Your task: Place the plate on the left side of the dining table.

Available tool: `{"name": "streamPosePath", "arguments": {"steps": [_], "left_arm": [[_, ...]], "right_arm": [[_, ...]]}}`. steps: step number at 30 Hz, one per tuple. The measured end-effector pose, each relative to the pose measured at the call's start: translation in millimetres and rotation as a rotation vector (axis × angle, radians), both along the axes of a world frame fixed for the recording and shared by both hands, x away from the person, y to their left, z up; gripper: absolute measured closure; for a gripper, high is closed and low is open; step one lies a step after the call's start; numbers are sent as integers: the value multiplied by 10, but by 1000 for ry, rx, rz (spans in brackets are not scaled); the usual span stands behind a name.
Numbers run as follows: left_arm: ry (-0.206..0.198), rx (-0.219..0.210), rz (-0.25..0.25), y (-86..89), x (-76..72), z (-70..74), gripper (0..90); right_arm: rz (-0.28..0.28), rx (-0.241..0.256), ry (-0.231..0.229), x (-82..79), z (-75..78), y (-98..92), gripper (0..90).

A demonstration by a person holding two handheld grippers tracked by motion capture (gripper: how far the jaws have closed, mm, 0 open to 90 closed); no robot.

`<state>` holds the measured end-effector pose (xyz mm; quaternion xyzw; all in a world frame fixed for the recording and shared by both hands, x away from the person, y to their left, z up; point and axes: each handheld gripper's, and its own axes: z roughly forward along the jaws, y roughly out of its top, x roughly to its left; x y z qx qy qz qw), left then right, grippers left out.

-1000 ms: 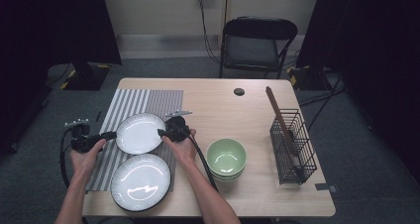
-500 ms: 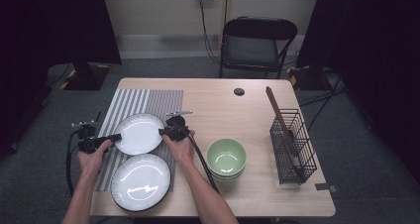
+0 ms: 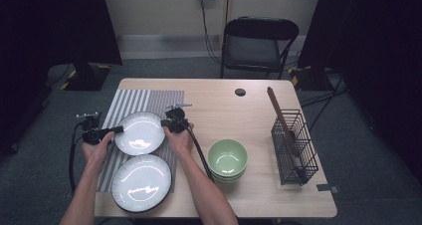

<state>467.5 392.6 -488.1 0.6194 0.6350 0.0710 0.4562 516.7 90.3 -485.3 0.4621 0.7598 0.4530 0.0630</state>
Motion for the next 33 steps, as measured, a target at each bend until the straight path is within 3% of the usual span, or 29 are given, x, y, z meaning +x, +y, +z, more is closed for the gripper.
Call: {"name": "streamPosePath", "arguments": {"steps": [5,8,10,11,12,21,30,33], "left_arm": [[0,41,-5,-26,67,33,851],[16,32,-13,-12,79,8,854],[23,62,-29,5,66,-17,856],[6,25,-20,53,26,-34,861],[2,19,-19,63,11,-32,862],[-17,57,-37,123,-214,65,834],[-32,36,-39,93,-433,32,805],[-38,7,-17,112,-446,27,835]], "right_arm": [[-6,7,4,75,20,-18,876],[-7,18,12,69,-13,-47,865],[-3,22,13,59,-22,-62,838],[-3,23,10,37,-33,-83,810],[-2,25,10,24,-36,-88,811],[18,3,-10,-144,-17,-134,818],[19,-7,-26,-222,16,-161,837],[24,-14,-33,-224,19,-157,838]]}}
